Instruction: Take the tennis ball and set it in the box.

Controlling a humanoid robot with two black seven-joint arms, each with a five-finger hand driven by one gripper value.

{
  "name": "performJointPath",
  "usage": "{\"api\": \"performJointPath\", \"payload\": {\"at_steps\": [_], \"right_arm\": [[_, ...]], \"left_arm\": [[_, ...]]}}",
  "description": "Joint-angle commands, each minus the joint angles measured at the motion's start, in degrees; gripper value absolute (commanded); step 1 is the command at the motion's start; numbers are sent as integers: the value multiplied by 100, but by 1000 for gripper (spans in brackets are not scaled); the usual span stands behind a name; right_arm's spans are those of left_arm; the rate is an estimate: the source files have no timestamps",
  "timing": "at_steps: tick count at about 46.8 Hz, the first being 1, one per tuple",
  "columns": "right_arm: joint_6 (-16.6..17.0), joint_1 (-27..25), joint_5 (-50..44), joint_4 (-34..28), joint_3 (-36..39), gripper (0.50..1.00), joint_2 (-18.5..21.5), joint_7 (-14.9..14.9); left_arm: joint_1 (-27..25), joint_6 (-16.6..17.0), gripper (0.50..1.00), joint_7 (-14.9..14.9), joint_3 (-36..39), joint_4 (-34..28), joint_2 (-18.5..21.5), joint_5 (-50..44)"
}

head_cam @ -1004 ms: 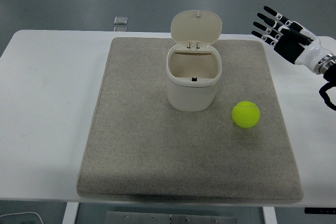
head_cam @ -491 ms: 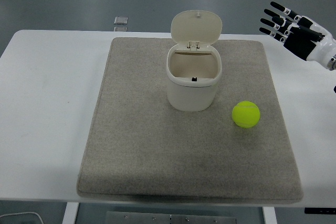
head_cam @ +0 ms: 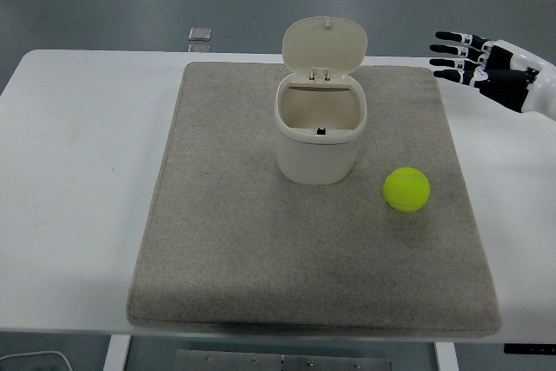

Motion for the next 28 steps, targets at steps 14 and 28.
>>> {"api": "performJointPath", "payload": {"at_steps": [14,28], "right_arm": [[85,-70,-2296,1351,-77,905,-647,622],[41,-237,-3703,2098,-112,903,-700,789]], "left_arm": [[0,0,992,0,0,0,0,0],[0,0,992,0,0,0,0,0]]}}
